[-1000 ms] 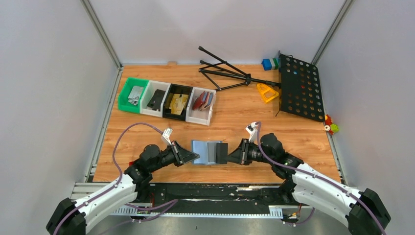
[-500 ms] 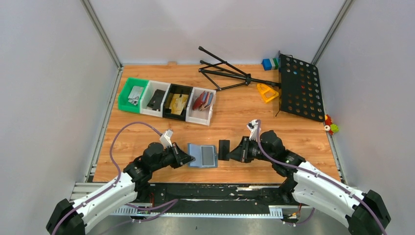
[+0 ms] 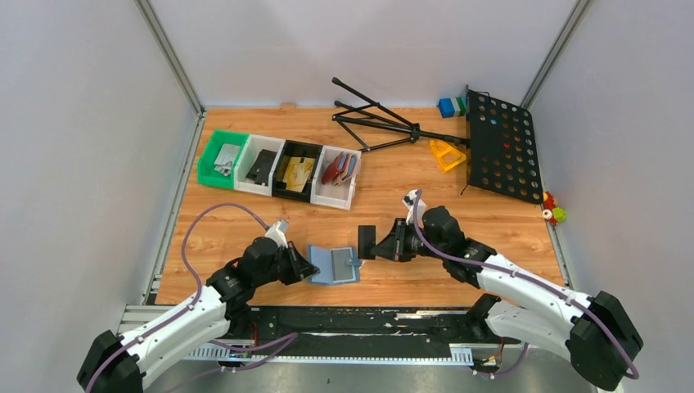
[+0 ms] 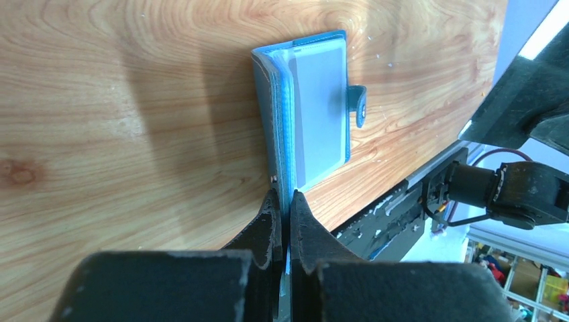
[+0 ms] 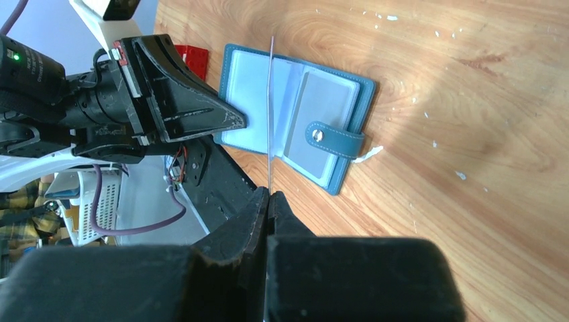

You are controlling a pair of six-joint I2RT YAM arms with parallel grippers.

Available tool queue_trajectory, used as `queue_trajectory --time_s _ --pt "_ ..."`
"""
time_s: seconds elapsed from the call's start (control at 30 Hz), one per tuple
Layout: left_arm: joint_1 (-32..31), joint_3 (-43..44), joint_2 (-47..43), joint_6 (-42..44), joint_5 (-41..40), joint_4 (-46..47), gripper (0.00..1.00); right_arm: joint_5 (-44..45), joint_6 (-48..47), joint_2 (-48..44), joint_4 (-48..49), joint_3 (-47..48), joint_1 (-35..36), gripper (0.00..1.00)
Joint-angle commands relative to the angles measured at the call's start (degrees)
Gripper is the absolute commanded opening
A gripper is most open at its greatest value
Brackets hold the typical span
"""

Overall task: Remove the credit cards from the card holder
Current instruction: Place the credit card in the storage box.

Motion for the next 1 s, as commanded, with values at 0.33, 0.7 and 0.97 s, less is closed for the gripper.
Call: queue_trajectory --time_s 0.33,0.7,0.97 --pt "0.3 3.2 -4.3 2.1 -10.0 -14.7 0.00 -1.3 -1.4 25.2 11.0 20.9 -0.2 0.00" --pt "0.3 6.6 -7.3 3.9 -14.5 -20.4 0.00 -4.1 1.1 48.3 17.3 40.8 -0.2 0.00" --pt "0.7 12.4 -5.2 5.0 -20.8 -28.3 0.00 -4.4 1.3 56.0 20.6 49.8 0.0 0.00"
